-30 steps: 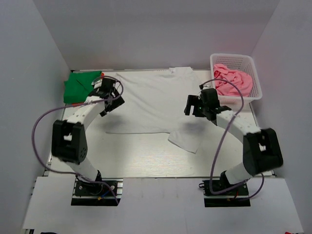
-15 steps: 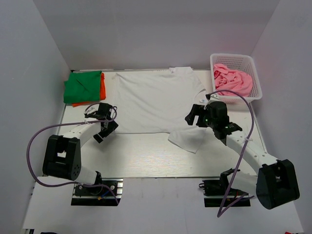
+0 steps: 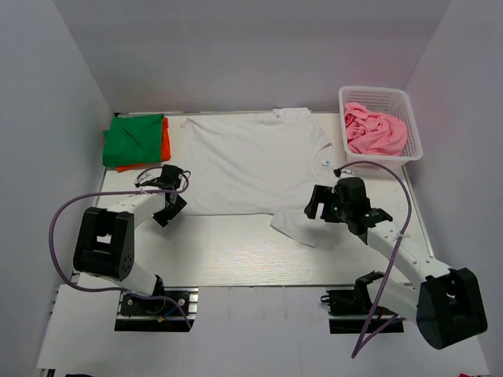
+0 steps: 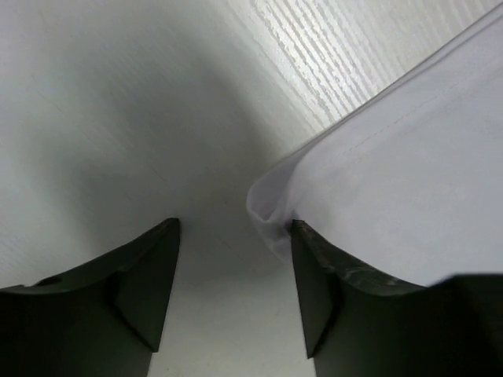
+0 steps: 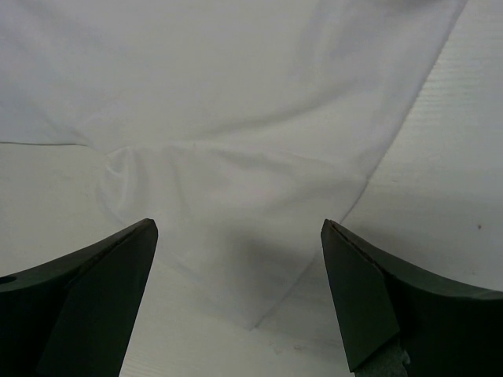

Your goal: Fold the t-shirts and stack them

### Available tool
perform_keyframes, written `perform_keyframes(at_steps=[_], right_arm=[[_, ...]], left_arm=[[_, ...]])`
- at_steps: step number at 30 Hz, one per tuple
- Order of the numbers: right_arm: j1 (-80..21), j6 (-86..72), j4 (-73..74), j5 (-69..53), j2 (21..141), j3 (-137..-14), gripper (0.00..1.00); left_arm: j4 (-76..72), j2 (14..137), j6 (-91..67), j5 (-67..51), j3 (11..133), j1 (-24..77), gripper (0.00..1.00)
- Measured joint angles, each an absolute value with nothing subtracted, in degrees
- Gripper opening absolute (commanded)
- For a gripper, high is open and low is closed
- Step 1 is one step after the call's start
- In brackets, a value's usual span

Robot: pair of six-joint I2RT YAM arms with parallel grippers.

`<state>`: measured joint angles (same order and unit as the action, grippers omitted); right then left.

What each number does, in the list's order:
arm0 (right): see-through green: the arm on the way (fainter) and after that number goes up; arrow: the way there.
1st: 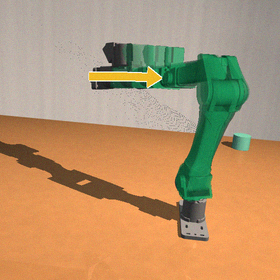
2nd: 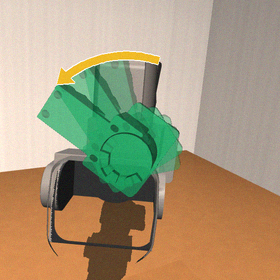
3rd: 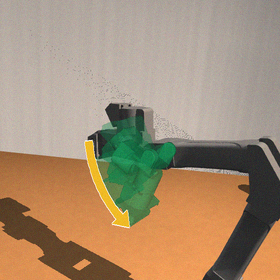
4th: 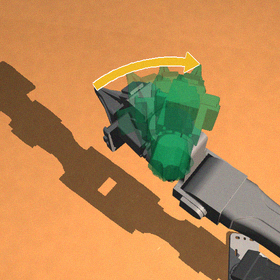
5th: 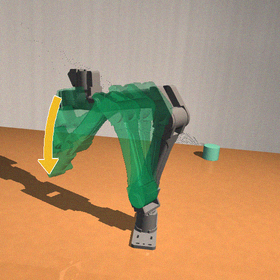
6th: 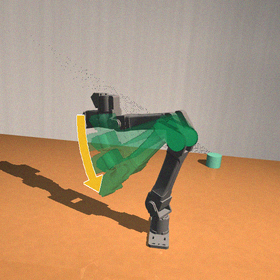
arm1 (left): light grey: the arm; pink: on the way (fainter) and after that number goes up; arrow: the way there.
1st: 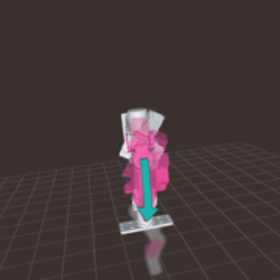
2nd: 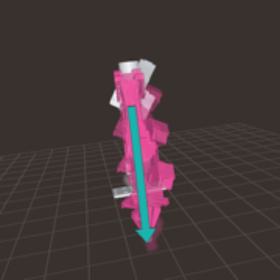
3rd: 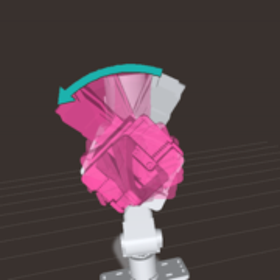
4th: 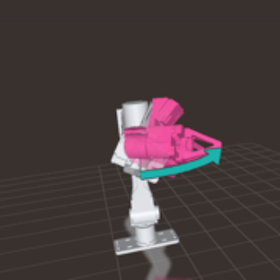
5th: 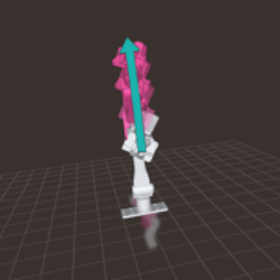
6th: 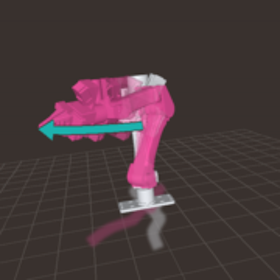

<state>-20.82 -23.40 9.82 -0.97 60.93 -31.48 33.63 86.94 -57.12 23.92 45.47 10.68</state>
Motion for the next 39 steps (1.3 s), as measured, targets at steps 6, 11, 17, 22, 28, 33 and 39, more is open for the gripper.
perform_keyframes(at_steps=[6, 11, 17, 22, 28, 33, 39], right_arm=[[-22.8, -23.9, 14.8, 2.0, 60.4, -31.2, 0.90], [-25.9, -25.8, 18.6, 2.4, 60.4, -31.0, 0.90], [-29.2, -29.4, 20.1, -0.4, 63.4, -30.1, 0.90], [-30.8, -31.7, 20.1, -0.6, 65.1, -28.9, 0.80], [-31.4, -33.6, 16.8, -0.6, 67.5, -28.5, 0.39], [-31.5, -35.7, 14.2, 0.4, 69.0, -27.8, 0.00], [-31.6, -36.6, 14.0, 4.6, 68.1, -27.7, 0.00]], left_arm=[[32.3, 89.0, -58.0, 24.2, 47.1, 10.6, 0.14], [32.1, 89.7, -58.0, 24.2, 47.8, 10.6, 0.00], [32.1, 89.8, -57.9, 23.8, 47.9, 10.6, 0.00], [32.0, 89.8, -57.6, 23.5, 47.9, 10.6, 0.00], [31.1, 89.8, -57.0, 23.3, 47.7, 10.6, 0.00], [30.6, 89.7, -56.6, 23.1, 47.6, 10.6, 0.00], [30.4, 89.3, -55.6, 22.8, 47.4, 10.6, 0.00]])
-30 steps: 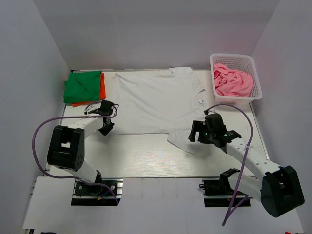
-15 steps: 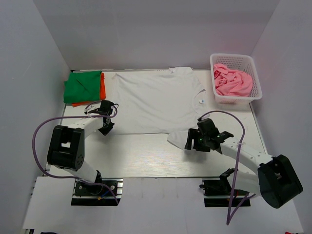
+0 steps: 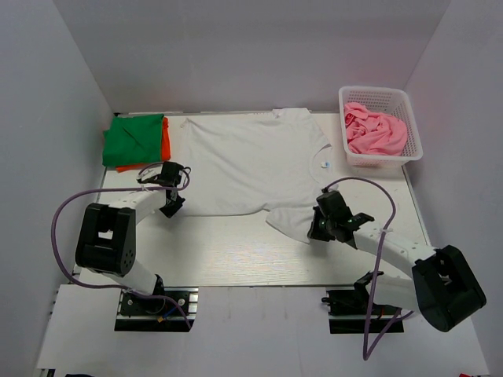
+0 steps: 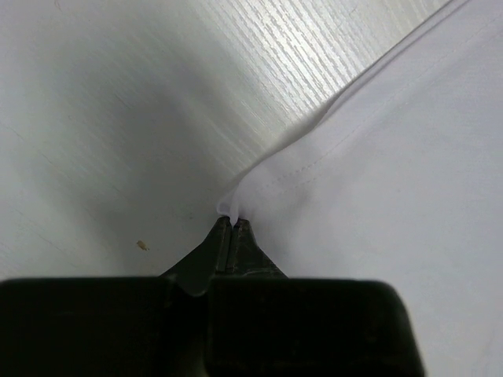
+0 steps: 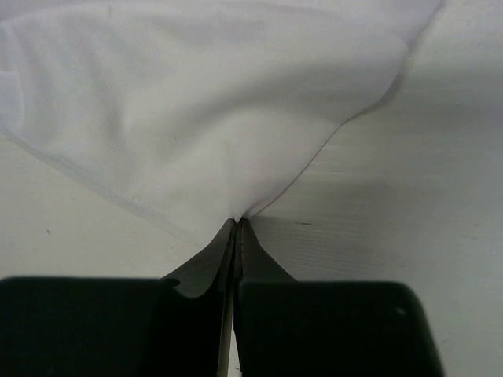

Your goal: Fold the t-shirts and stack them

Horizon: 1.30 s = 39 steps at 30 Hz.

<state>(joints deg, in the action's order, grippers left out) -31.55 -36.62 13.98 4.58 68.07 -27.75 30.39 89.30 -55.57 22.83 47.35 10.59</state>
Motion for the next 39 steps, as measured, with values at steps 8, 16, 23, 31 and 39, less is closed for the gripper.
perform_keyframes(at_steps=[8, 16, 23, 31, 39], right_arm=[[-31.6, -35.6, 10.8, 6.1, 60.4, -27.7, 0.00], [-31.5, -34.5, 8.4, 13.4, 60.0, -30.9, 0.00], [-30.5, -33.1, 6.2, 21.2, 64.3, -39.5, 0.00], [-28.0, -30.0, 4.5, 24.1, 74.4, -49.3, 0.00], [-24.8, -26.3, 4.2, 24.3, 83.4, -58.0, 0.00]], left_arm=[[31.2, 85.1, -53.8, 21.1, 47.3, 10.6, 0.00], [32.4, 83.8, -52.6, 19.7, 51.5, 10.6, 0.00], [34.8, 89.6, -52.6, 19.6, 61.2, 10.6, 0.00], [38.7, 97.7, -53.3, 20.5, 70.9, 9.4, 0.00], [39.5, 101.5, -53.5, 20.6, 77.0, 7.2, 0.00]])
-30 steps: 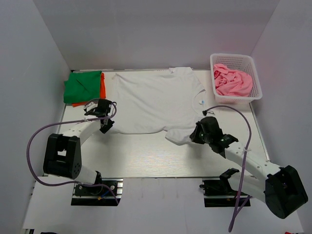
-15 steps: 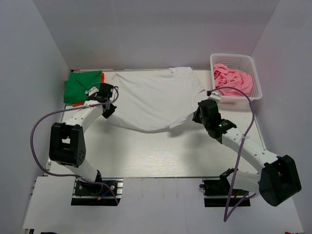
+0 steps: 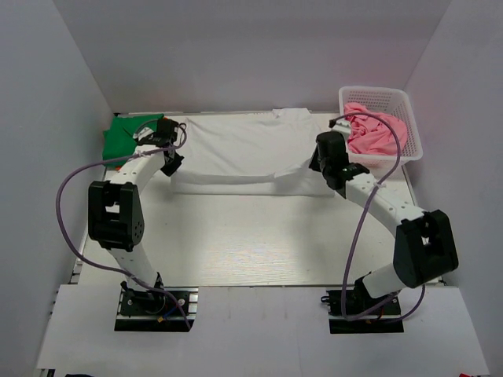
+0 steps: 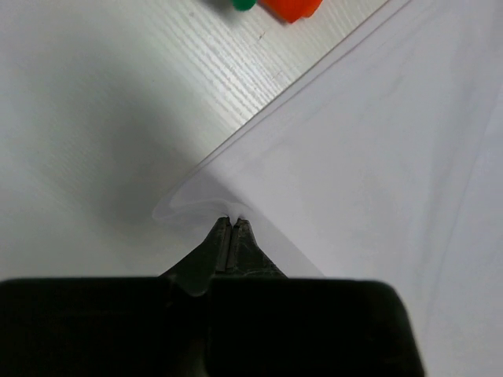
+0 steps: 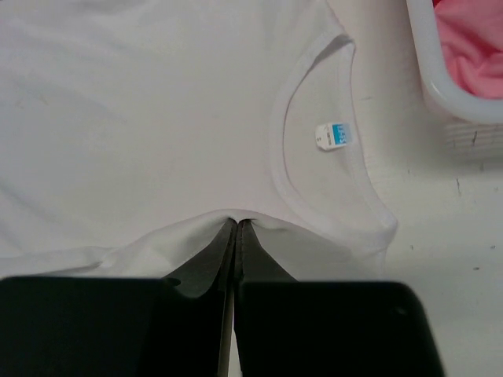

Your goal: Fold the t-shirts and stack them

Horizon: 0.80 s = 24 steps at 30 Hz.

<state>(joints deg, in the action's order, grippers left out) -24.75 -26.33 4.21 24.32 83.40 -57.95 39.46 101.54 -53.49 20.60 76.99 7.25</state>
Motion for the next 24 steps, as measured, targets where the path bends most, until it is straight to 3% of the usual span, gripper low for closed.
perform_keyframes(at_steps=[10, 11, 12, 13, 14, 16, 19, 20, 21, 24], right_arm=[[-20.8, -24.2, 3.3, 22.2, 97.0, -68.4, 0.00], [-20.4, -24.1, 3.3, 21.9, 99.1, -70.0, 0.00], [-20.1, -24.0, 3.1, 21.5, 101.2, -71.7, 0.04], [-19.7, -23.9, 3.3, 21.2, 103.2, -73.6, 0.14], [-19.4, -23.8, 3.2, 20.8, 105.5, -75.7, 0.39], [-18.7, -23.3, 3.2, 19.7, 109.8, -80.2, 0.53], [-18.0, -21.6, 3.2, 17.3, 113.5, -84.6, 0.68], [-17.7, -21.1, 3.2, 16.2, 113.6, -84.8, 0.68], [-17.6, -20.6, 3.3, 15.2, 113.4, -84.7, 0.89], [-17.6, -20.0, 2.3, 11.6, 110.5, -81.4, 0.89]], left_arm=[[39.3, 114.5, -53.6, 20.6, 88.7, 5.6, 0.00], [39.4, 115.8, -53.6, 20.7, 89.8, 5.5, 0.11], [39.2, 117.0, -53.6, 20.8, 90.8, 5.4, 0.41], [39.5, 118.0, -53.3, 20.9, 91.8, 5.3, 0.57], [40.1, 119.2, -53.5, 20.9, 93.3, 5.2, 0.71], [40.5, 120.9, -53.1, 21.4, 96.2, 5.1, 0.96], [40.3, 121.2, -52.1, 21.8, 98.5, 5.0, 1.00], [40.1, 120.9, -51.8, 21.8, 98.8, 5.0, 1.00], [39.9, 120.3, -51.0, 21.7, 98.8, 5.0, 1.00], [38.2, 117.8, -48.8, 21.0, 97.3, 5.1, 1.00]])
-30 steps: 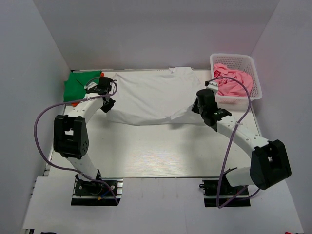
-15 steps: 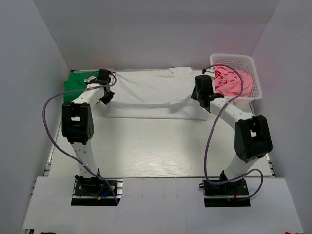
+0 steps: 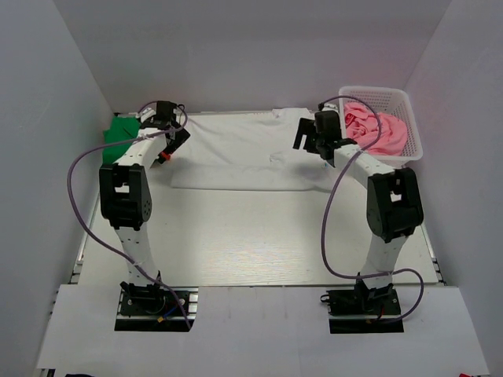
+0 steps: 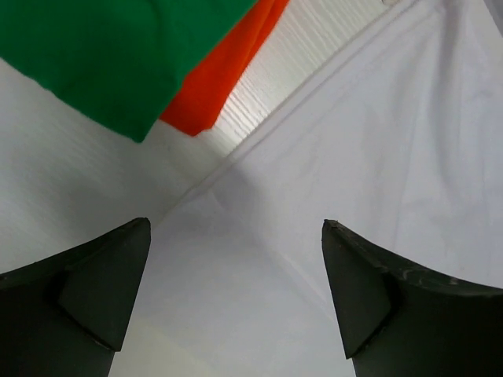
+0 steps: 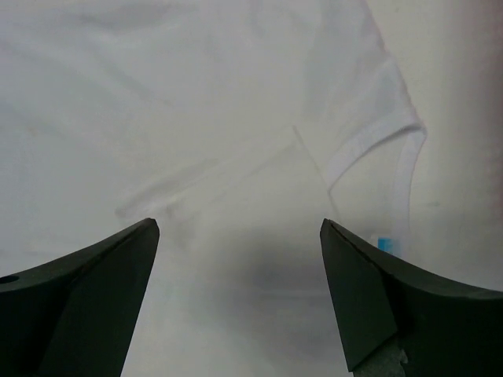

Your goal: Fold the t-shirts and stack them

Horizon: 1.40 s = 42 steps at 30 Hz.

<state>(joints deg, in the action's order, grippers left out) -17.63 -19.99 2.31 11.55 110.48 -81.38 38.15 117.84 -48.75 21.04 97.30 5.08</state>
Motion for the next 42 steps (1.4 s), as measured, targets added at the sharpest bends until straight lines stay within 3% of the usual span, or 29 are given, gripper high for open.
perform_keyframes(at_steps=[7, 18, 25, 35, 42], right_arm=[[-17.8, -21.0, 0.3, 4.3, 97.5, -64.0, 0.89], [-15.3, -22.1, -0.4, 0.8, 104.7, -60.2, 0.89], [-13.8, -25.8, -4.4, -3.5, 103.4, -57.3, 0.91], [-14.8, -29.8, 1.2, -6.9, 73.2, -29.5, 0.91], [-15.9, -27.1, 13.4, -8.5, 56.1, -26.8, 0.91]], left_arm=[[30.5, 108.3, -44.0, 10.7, 84.3, 5.9, 1.00], [28.0, 110.1, -41.7, 5.3, 76.2, 6.4, 1.00], [25.6, 108.0, -41.4, 5.7, 70.5, 6.4, 1.00], [24.8, 81.8, -45.4, 3.5, 41.5, 7.0, 1.00], [34.4, 62.5, -48.0, 0.6, 32.3, 7.9, 1.00]])
